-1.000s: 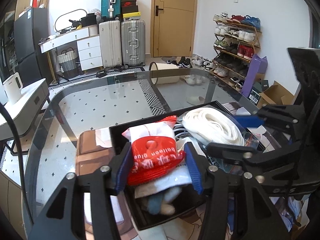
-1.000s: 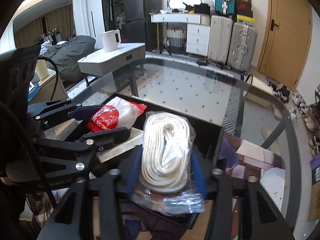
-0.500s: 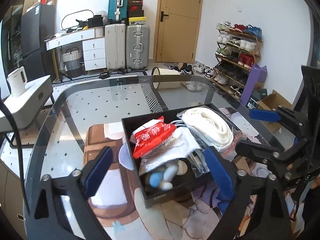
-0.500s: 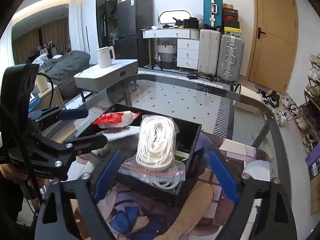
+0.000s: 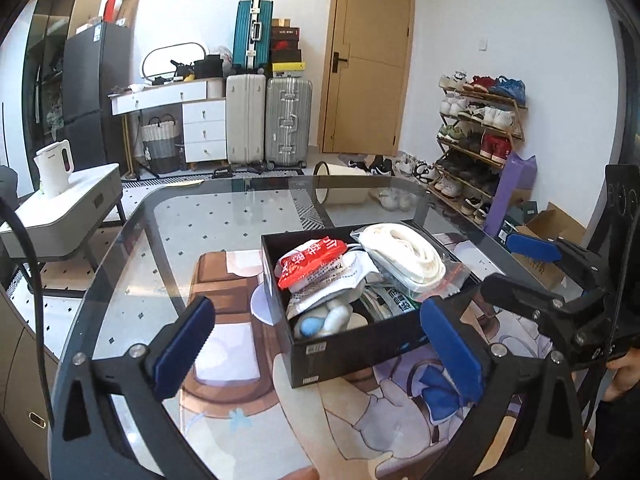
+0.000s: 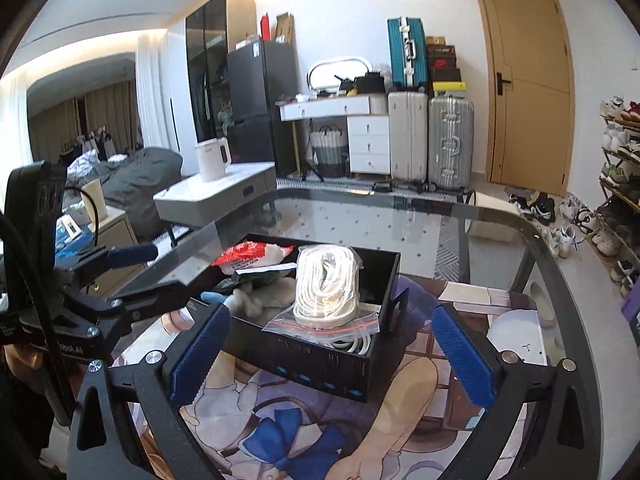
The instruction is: Organize soft objects
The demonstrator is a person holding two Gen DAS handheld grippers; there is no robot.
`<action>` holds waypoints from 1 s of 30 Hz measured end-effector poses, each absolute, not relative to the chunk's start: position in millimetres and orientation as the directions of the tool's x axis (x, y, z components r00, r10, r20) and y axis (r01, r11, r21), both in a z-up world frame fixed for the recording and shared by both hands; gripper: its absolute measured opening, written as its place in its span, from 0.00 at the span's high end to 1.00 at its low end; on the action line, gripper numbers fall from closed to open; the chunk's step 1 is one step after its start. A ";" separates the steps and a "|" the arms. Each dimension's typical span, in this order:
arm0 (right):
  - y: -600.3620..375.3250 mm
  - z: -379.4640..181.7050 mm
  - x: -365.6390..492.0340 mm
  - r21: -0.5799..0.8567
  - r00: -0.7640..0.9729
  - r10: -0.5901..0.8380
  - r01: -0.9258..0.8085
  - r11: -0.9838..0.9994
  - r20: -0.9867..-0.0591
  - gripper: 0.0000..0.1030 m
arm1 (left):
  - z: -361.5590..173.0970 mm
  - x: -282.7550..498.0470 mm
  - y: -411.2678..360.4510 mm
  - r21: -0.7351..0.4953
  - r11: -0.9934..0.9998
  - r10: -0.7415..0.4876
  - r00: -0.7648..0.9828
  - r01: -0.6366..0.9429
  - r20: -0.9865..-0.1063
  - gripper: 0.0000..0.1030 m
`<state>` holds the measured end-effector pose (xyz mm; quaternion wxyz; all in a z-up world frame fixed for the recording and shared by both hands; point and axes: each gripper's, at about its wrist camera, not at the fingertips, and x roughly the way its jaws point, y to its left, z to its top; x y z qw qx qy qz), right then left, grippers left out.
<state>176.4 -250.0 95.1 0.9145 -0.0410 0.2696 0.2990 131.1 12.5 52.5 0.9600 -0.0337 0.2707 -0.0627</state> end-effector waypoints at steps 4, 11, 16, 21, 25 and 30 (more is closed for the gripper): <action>-250.8 93.3 169.0 0.075 0.699 0.523 -0.563 0.823 -0.487 0.01 | 47.5 123.3 12.4 -0.093 0.992 -0.120 0.857 0.085 -0.500 0.00; -249.8 79.4 151.5 0.056 0.716 0.509 -0.553 0.831 -0.478 0.01 | 37.4 116.8 12.1 -0.069 0.995 -0.092 0.872 0.067 -0.481 0.00; -249.5 76.9 144.4 0.056 0.720 0.515 -0.557 0.829 -0.464 0.01 | 34.3 114.1 10.8 -0.074 0.996 -0.081 0.887 0.053 -0.454 0.00; -248.6 79.2 137.2 0.043 0.733 0.519 -0.561 0.827 -0.440 0.01 | 32.0 112.8 14.8 -0.083 0.996 -0.073 0.894 0.040 -0.442 0.00; -245.4 77.1 135.1 0.017 0.741 0.504 -0.556 0.831 -0.444 0.01 | 32.0 113.6 15.2 -0.086 0.996 -0.065 0.892 0.030 -0.448 0.00; -241.2 77.4 130.7 -0.016 0.750 0.493 -0.556 0.831 -0.441 0.01 | 32.1 112.9 16.3 -0.098 0.995 -0.060 0.894 0.018 -0.444 0.00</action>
